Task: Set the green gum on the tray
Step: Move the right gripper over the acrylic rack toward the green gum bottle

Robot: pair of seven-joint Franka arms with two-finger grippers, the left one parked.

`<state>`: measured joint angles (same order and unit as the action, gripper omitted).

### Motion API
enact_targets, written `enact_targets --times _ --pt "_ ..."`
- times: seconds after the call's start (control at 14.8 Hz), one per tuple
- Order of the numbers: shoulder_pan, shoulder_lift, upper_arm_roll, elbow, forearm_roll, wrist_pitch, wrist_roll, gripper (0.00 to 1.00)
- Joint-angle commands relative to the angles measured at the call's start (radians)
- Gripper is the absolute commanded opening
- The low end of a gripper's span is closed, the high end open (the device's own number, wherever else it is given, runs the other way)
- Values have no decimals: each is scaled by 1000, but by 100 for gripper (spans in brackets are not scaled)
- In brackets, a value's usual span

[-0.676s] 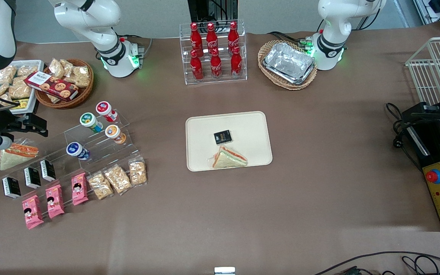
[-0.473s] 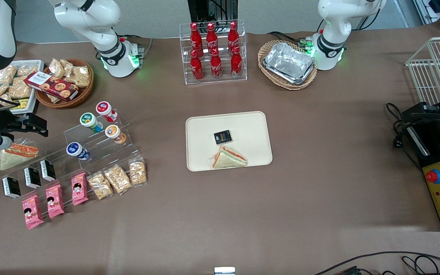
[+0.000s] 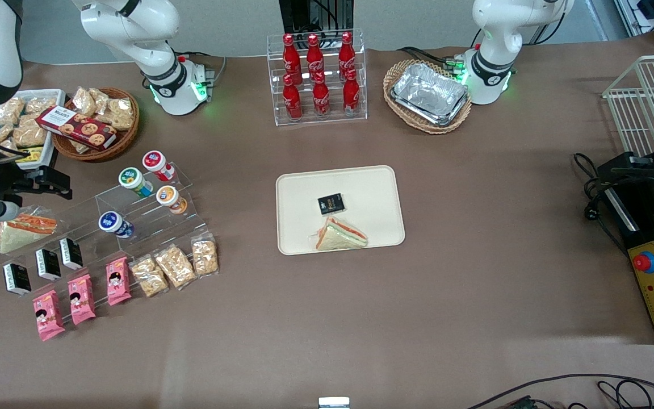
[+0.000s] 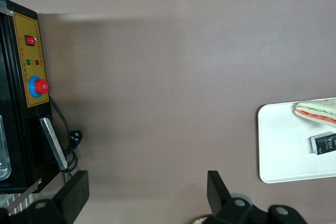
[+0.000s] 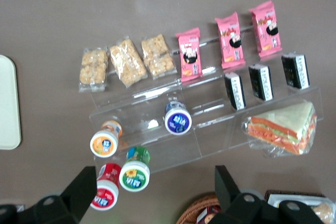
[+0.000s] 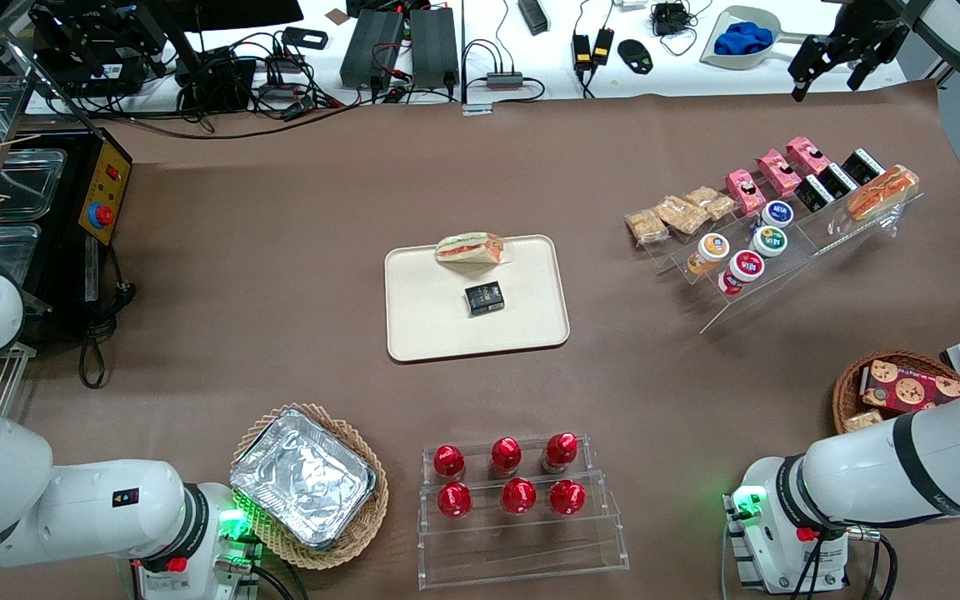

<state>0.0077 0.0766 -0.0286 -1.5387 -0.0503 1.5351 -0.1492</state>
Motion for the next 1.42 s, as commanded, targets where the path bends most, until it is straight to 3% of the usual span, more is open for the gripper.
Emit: enact_targets --times 0.0,0.27,0.54,0.74,1.35 --pt "-5 -64 -10 -41 4 -38 40 100" --pt "-6 -194 -13 -179 38 -9 78 100" --pt "3 -351 -10 -400 52 52 310 100" --pt "0 -438 -11 -547 78 112 387 100" --pt "-2 -497 -10 -892 113 425 520 100"
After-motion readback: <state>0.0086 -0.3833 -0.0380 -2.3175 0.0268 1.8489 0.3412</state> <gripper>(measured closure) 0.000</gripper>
